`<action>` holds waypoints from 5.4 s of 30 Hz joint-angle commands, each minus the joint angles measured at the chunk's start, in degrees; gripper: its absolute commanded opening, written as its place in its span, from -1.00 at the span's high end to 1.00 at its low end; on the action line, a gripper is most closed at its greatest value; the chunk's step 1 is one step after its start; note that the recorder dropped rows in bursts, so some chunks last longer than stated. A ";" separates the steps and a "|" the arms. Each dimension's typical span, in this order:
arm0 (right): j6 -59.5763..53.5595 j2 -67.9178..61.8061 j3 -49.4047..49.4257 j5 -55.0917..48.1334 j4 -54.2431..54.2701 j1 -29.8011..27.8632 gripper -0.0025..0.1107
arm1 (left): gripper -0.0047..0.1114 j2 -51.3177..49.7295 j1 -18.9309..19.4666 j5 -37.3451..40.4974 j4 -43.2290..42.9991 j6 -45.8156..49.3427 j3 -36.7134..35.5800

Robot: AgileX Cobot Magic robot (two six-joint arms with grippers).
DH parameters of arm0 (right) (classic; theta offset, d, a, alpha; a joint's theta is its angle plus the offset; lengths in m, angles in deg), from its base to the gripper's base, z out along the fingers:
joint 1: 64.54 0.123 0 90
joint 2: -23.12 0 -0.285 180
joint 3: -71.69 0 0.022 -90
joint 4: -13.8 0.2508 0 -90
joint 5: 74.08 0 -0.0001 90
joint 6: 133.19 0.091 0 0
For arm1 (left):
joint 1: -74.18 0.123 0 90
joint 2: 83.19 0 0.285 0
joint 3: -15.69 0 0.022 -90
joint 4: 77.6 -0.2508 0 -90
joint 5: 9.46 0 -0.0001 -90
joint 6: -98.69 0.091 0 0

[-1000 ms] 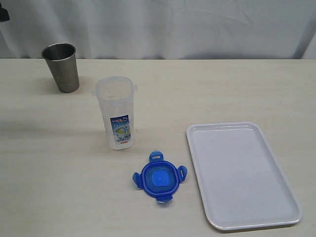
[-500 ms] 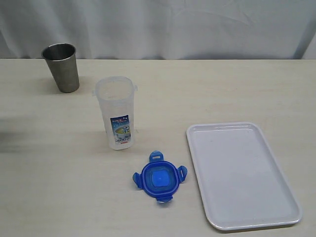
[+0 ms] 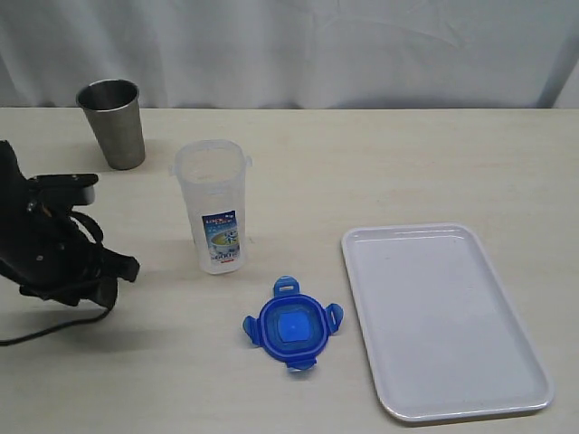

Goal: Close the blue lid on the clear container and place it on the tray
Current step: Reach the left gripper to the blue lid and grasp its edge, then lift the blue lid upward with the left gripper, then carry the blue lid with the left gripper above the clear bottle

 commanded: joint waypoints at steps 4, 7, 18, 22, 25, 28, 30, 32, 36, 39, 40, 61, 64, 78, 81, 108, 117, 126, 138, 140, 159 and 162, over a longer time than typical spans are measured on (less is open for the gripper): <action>-0.20 0.12 0.03 0.36 -0.46 -0.10 0.88 | 0.08 4.30 -13.36 -11.72 15.15 4.46 -9.01; -0.20 0.12 0.03 0.36 -0.46 -0.10 0.88 | 0.08 4.30 -19.50 -14.56 22.33 8.40 -8.21; -0.20 0.12 0.03 0.36 -0.46 -0.10 0.88 | -0.10 -1.54 -24.61 -13.28 26.64 9.13 -0.23; -0.20 0.12 0.03 0.36 -0.46 -0.10 0.88 | -0.10 -4.89 -25.54 -13.16 28.27 9.13 1.39; -0.20 0.12 0.03 0.36 -0.46 -0.10 0.88 | -0.10 -5.87 -26.31 -12.80 28.74 9.20 2.51; -0.20 0.12 0.03 0.36 -0.46 -0.10 0.88 | -0.10 -5.87 -27.55 -13.82 29.79 9.20 3.19; -0.20 0.12 0.03 0.36 -0.46 -0.10 0.88 | -0.10 -5.87 -28.44 -14.55 30.06 9.20 3.31; -0.20 0.12 0.03 0.36 -0.46 -0.10 0.88 | -0.10 -5.87 -28.77 -14.85 30.34 9.20 3.31; -0.20 0.12 0.03 0.36 -0.46 -0.10 0.88 | -0.10 -5.87 -28.77 -14.99 30.98 9.20 3.31; -0.20 0.12 0.03 0.36 -0.46 -0.10 0.88 | -0.10 -5.87 -28.77 -14.99 31.50 9.20 3.31; -0.20 0.12 0.03 0.36 -0.46 -0.10 0.88 | -0.10 -6.02 -28.77 -14.88 31.38 9.20 3.31; -0.20 0.12 0.03 0.36 -0.46 -0.10 0.88 | -0.10 -10.11 -28.77 -10.39 32.57 9.09 5.74; -0.20 0.12 0.03 0.36 -0.46 -0.10 0.88 | -0.07 -10.11 -28.77 -10.01 32.41 9.09 5.74; -0.20 0.12 0.03 0.36 -0.46 -0.10 0.88 | 0.78 -10.11 -28.77 -9.98 32.41 8.78 5.74; -0.20 0.12 0.03 0.36 -0.46 -0.10 0.88 | 0.92 -10.11 -28.77 -9.87 31.83 9.26 5.74; -0.20 0.12 0.03 0.36 -0.46 -0.10 0.88 | 0.92 -0.12 -29.13 -2.60 21.68 19.72 5.74; -0.20 0.12 0.03 0.36 -0.46 -0.10 0.88 | 0.92 10.78 -29.13 0.26 21.68 22.56 5.74; -0.20 0.12 0.03 0.36 -0.46 -0.10 0.88 | 0.92 22.36 -29.13 -0.66 21.26 27.47 8.05; -0.20 0.12 0.03 0.36 -0.46 -0.10 0.88 | 0.92 27.48 -24.36 -25.73 -12.87 26.92 14.67; -0.20 0.12 0.03 0.36 -0.46 -0.10 0.88 | 0.92 26.54 -20.41 -29.21 -18.06 27.04 14.67; -0.20 0.12 0.03 0.36 -0.46 -0.10 0.88 | 0.92 10.66 -5.16 -36.65 -38.13 35.72 18.41; -0.20 0.12 0.03 0.36 -0.46 -0.10 0.88 | 0.92 10.42 -5.16 -35.77 -38.13 37.74 18.41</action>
